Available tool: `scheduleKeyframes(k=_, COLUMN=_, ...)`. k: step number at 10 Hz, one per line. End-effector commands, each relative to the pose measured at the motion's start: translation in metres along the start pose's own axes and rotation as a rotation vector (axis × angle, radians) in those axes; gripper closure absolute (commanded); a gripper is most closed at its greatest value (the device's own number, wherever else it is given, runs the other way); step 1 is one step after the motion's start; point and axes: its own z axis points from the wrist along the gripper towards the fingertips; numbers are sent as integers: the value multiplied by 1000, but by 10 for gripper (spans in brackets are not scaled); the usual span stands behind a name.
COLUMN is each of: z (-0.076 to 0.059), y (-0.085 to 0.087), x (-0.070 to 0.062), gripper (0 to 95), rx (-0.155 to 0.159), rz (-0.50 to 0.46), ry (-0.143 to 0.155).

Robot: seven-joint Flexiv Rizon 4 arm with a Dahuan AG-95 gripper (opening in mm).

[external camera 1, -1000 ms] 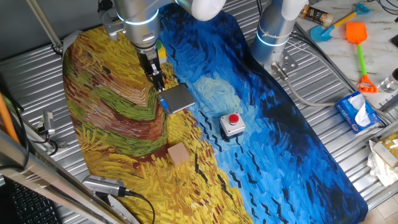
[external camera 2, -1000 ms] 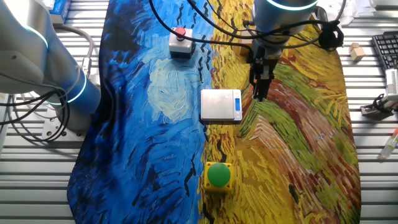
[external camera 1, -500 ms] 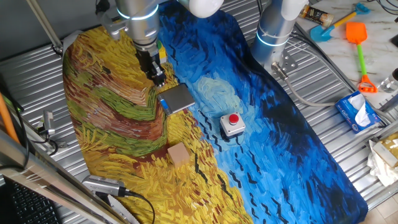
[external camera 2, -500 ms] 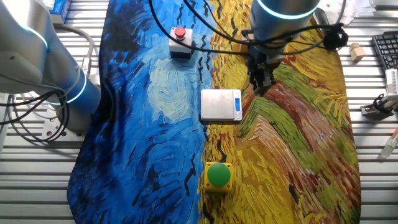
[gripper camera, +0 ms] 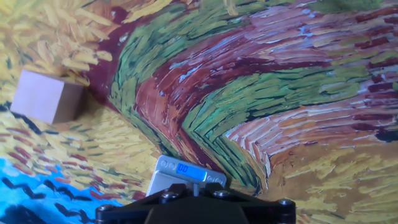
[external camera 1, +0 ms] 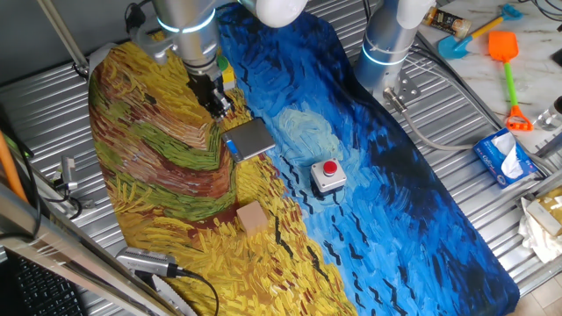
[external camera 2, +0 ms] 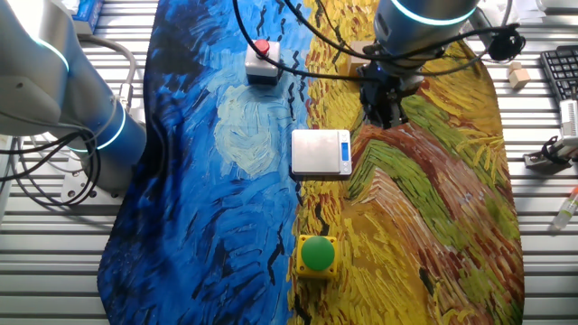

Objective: Place the block on the scale

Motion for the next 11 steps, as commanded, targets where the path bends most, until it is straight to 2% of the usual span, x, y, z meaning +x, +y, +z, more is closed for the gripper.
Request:
scheduleKeyframes(k=1, z=2, y=1, x=-1, gripper=950, rx=-3, rz=48, ry=-11)
scheduleKeyframes(k=6, z=3, y=2, x=-2, gripper=950, rx=-13, rz=50, ry=-10)
scheduleKeyframes(k=7, z=3, y=3, x=-4, gripper=950, rx=-25, rz=53, ry=-15)
scheduleKeyframes(k=11, z=4, y=6, x=-8, gripper=950, rx=-27, rz=62, ry=-8)
